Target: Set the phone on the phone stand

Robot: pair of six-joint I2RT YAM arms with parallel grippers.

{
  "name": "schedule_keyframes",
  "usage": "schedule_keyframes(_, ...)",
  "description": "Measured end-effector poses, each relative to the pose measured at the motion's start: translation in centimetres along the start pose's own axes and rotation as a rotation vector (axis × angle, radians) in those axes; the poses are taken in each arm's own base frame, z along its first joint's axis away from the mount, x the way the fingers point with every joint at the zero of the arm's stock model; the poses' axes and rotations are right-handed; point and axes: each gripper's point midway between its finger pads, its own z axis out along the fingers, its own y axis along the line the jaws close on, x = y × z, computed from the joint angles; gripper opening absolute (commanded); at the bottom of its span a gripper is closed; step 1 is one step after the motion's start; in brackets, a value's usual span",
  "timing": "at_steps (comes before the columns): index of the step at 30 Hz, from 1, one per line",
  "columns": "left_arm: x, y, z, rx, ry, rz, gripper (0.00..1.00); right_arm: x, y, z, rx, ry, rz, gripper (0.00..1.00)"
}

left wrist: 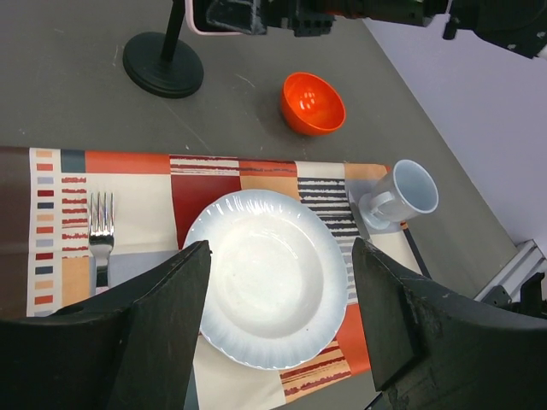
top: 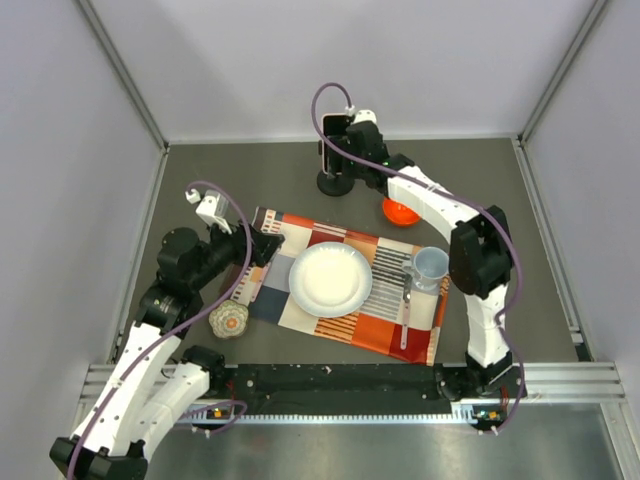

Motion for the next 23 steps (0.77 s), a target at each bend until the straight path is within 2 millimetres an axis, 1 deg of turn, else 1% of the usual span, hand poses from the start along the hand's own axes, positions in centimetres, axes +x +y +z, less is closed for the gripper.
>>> schedule_keyframes(3, 0.2, 0.1, 0.0, -0.003, 0.008, 0.000, 0.73, 1.4, -1.0, -1.5, 0.013, 0.024, -0.025, 0.95)
schedule_keyframes(5, 0.2, 0.2, 0.0, -0.005, 0.008, 0.006, 0.73, 2.0, -1.8, -3.3, 0.017, 0.032, -0.056, 0.97)
schedule_keyframes(7, 0.2, 0.2, 0.0, -0.007, 0.009, 0.015, 0.73, 1.9, -2.5, -5.6, 0.015, 0.023, -0.096, 0.99)
schedule_keyframes(8, 0.2, 0.3, 0.0, -0.008, 0.009, 0.016, 0.73, 1.4, -2.8, -7.0, 0.013, 0.008, -0.116, 0.99)
schedule_keyframes(9, 0.2, 0.3, 0.0, -0.008, 0.009, 0.018, 0.73, 0.7, -3.2, -8.9, 0.014, -0.017, -0.138, 0.99)
schedule_keyframes(12, 0.0, 0.1, 0.0, -0.004, 0.011, 0.018, 0.73, -2.4, -4.8, -14.1, 0.049, -0.124, -0.157, 0.99)
schedule_keyframes(14, -0.6, -0.2, 0.1, 0.000, 0.005, 0.021, 0.73, -4.3, -6.0, -17.8, 0.075, -0.194, -0.140, 0.99)
schedule_keyframes(16, -1.4, -0.6, 0.1, 0.009, -0.008, 0.026, 0.73, -5.7, -7.1, -21.4, 0.089, -0.255, -0.110, 0.99)
schedule_keyframes(18, -2.6, -1.3, -0.1, 0.024, -0.027, 0.035, 0.73, -6.0, -8.0, -25.1, 0.082, -0.304, -0.083, 0.99)
schedule_keyframes(20, -3.8, -2.0, -0.5, 0.037, -0.050, 0.047, 0.73, -5.9, -8.6, -27.4, 0.074, -0.328, -0.076, 0.99)
schedule_keyframes(22, -5.2, -2.9, -0.9, 0.053, -0.077, 0.059, 0.73, -5.6, -9.2, -30.3, 0.067, -0.363, -0.074, 0.99)
schedule_keyframes(23, -6.1, -3.4, -1.2, 0.064, -0.097, 0.069, 0.73, -5.8, -9.7, -32.2, 0.065, -0.391, -0.076, 0.99)
